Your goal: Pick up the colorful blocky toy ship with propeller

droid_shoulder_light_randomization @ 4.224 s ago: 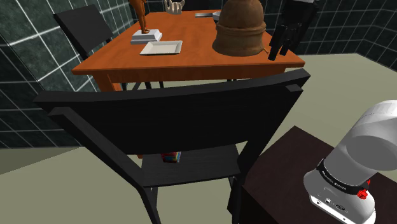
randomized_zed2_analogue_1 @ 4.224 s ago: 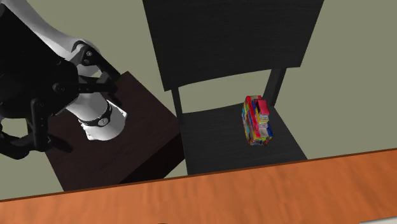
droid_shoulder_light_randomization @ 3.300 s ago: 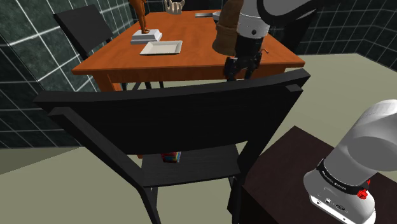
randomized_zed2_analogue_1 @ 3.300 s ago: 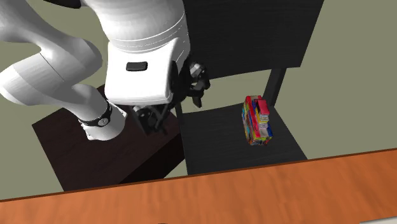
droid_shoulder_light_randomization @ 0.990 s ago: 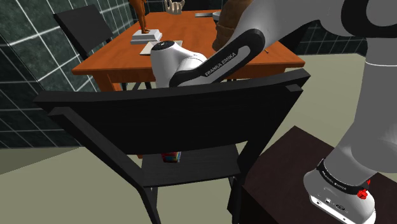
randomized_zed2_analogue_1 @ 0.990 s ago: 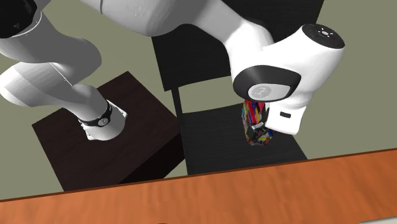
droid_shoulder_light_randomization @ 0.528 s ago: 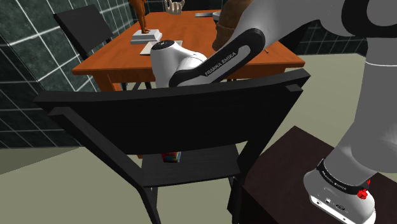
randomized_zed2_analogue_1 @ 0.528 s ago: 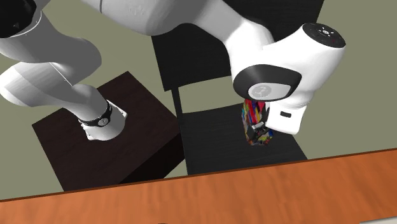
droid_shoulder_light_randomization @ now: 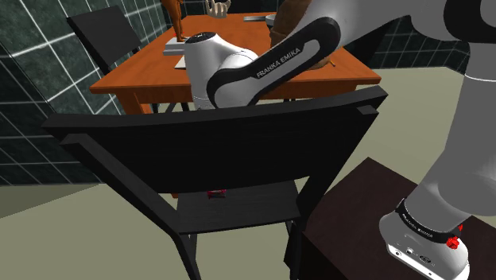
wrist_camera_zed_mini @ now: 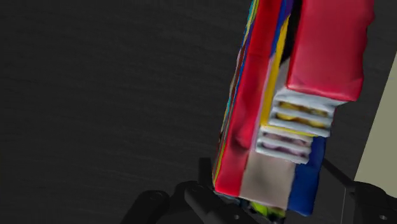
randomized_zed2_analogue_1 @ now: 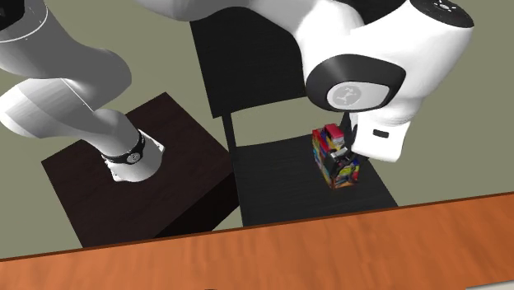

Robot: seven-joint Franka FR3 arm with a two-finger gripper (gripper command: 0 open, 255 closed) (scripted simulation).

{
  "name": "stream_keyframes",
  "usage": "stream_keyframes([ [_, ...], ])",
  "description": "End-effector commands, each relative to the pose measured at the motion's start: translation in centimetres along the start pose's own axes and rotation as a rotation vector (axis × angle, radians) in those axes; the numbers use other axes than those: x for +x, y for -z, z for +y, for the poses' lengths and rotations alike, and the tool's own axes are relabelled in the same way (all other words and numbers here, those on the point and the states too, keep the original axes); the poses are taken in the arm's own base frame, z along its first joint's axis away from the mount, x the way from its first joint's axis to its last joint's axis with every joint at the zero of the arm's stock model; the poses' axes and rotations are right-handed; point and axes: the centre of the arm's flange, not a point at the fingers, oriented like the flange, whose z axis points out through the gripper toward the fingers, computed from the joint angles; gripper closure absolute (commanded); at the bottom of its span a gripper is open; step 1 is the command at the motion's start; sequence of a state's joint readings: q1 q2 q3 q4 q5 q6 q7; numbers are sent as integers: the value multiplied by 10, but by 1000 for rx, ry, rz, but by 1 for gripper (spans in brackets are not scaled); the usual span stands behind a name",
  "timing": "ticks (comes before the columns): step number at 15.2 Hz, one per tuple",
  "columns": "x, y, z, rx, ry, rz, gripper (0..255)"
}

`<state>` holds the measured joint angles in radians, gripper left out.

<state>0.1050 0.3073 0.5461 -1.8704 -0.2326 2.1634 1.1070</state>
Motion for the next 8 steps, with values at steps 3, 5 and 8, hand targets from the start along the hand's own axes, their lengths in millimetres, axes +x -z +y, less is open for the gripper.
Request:
stream_keyframes([
  [3,2,22,-1,1,0,1,255],
  [5,2,32,-1,1,0,1,255],
  [8,3,38,-1,1,0,1,255],
])
